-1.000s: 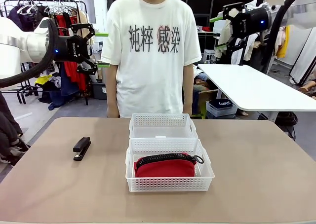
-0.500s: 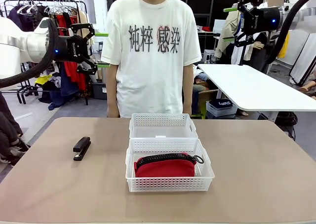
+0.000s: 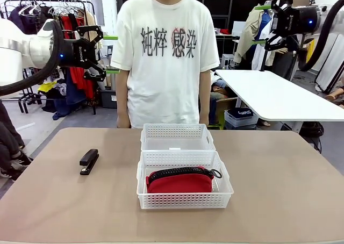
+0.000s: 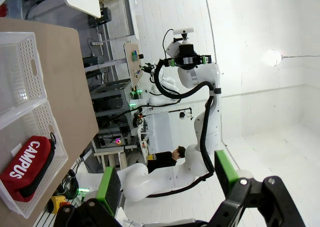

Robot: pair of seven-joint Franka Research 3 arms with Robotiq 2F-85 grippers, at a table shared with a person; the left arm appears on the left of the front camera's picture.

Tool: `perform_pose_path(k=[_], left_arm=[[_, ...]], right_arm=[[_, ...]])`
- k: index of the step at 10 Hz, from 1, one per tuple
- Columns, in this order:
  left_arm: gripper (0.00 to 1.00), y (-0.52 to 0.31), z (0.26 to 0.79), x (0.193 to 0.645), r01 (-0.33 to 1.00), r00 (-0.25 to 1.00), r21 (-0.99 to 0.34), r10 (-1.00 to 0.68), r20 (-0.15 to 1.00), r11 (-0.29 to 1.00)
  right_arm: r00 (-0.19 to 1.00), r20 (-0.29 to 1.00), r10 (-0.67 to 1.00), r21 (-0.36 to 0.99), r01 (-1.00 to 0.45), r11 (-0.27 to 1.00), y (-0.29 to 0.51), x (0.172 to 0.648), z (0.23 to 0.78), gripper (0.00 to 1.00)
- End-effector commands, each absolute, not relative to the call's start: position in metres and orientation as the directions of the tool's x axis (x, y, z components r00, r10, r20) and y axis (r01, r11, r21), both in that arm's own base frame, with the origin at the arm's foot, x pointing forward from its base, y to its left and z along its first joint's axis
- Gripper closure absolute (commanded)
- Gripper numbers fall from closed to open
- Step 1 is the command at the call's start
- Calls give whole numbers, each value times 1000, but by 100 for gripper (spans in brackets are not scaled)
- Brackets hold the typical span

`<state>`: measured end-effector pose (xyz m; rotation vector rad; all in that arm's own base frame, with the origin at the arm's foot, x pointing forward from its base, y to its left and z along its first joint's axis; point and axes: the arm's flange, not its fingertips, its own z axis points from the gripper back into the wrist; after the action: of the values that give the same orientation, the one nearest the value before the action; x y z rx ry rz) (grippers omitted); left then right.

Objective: Distribute items into two baskets.
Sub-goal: Pick up the Stapler that the person points to.

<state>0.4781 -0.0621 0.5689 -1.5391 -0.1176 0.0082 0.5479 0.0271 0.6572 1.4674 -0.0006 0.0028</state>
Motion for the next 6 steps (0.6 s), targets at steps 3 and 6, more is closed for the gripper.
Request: perform_pose_path(k=[3,6], left_arm=[[0,-62,571,477,73,994,-997,79,75,31],[0,-62,571,477,73,994,-997,79,75,31]], right_arm=[[997,-79,-18,993,80,82,21,521,641,0],[993,-113,-20,990,114,78,18,515,624,0]])
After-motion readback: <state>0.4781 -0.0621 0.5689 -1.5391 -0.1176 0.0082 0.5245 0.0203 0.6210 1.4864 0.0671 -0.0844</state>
